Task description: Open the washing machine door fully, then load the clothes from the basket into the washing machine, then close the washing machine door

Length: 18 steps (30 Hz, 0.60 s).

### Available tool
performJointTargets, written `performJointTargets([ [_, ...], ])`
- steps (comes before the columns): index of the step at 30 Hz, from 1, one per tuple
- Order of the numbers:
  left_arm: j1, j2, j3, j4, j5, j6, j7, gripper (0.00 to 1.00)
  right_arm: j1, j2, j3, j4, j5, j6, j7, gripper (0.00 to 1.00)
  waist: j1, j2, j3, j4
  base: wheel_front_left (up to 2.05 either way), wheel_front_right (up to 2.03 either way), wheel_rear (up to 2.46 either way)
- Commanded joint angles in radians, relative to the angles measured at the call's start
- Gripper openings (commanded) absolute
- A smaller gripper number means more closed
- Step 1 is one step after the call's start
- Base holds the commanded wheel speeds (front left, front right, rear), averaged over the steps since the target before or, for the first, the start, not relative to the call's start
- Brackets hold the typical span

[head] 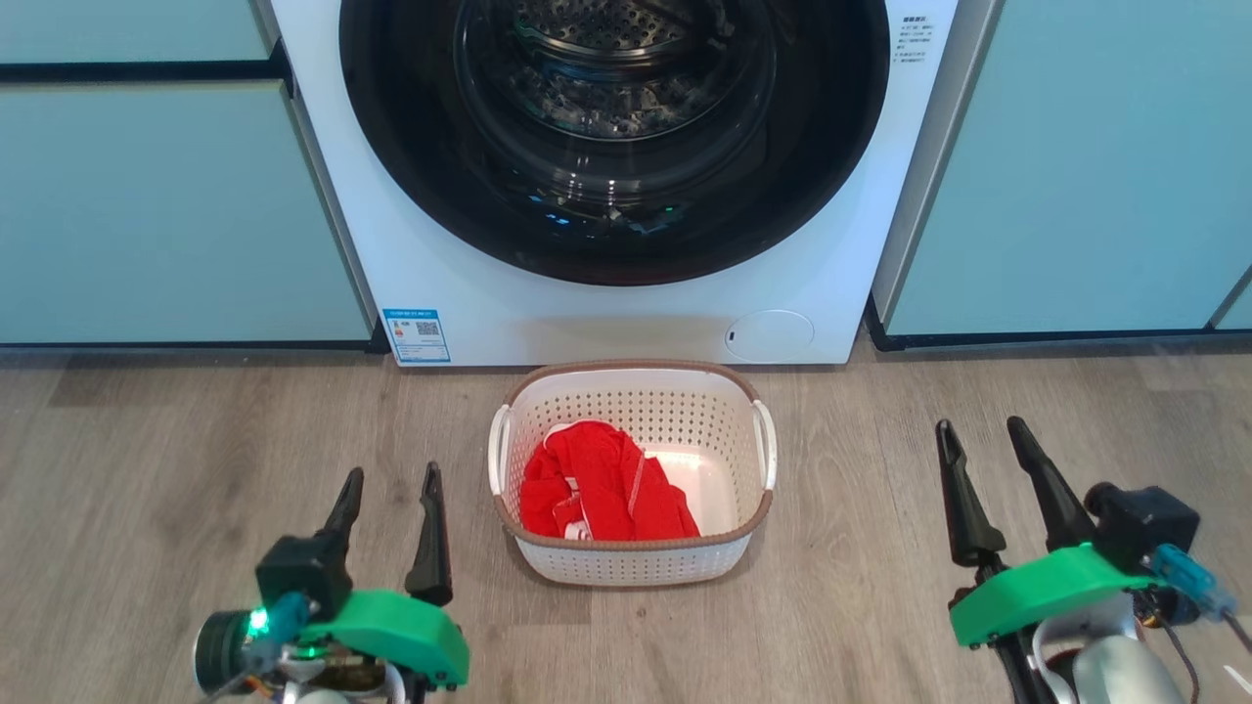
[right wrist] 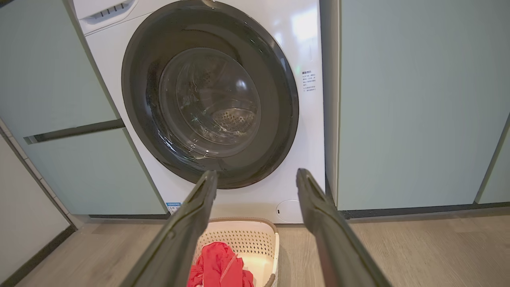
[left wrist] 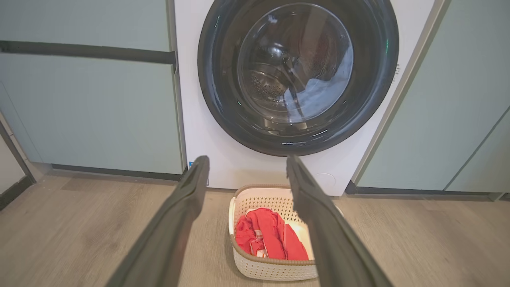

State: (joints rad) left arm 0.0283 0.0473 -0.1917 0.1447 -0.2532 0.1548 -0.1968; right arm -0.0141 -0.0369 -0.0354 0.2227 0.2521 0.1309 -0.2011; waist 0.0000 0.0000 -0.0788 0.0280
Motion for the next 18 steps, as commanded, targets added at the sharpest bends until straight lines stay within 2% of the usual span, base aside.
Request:
performJointTargets([
  [1, -0.042, 0.006, 0.019, -0.034, 0.034, 0.010, -0.020, 1.00, -0.037, -0.012, 0.020, -0.026, -0.031, 0.000, -0.015, 1.00, 0.0000, 0.0000, -0.001, 0.000, 0.00, 0.00, 0.00],
  [10, -0.044, 0.005, -0.010, -0.026, 0.163, 0.046, -0.050, 1.00, -0.050, -0.013, 0.020, 0.026, -0.148, 0.000, -0.045, 1.00, 0.0000, 0.0000, -0.008, 0.001, 0.00, 0.00, 0.00],
  [15, -0.041, 0.004, -0.017, -0.004, 0.198, 0.042, -0.064, 1.00, -0.053, -0.013, 0.029, 0.045, -0.193, 0.000, -0.060, 1.00, 0.0000, 0.0000, -0.013, 0.000, 0.00, 0.00, 0.00],
  [18, -0.038, 0.004, -0.009, 0.019, 0.176, 0.029, -0.065, 1.00, -0.054, -0.013, 0.030, 0.069, -0.156, 0.000, -0.061, 1.00, 0.0000, 0.0000, -0.013, -0.002, 0.00, 0.00, 0.00],
])
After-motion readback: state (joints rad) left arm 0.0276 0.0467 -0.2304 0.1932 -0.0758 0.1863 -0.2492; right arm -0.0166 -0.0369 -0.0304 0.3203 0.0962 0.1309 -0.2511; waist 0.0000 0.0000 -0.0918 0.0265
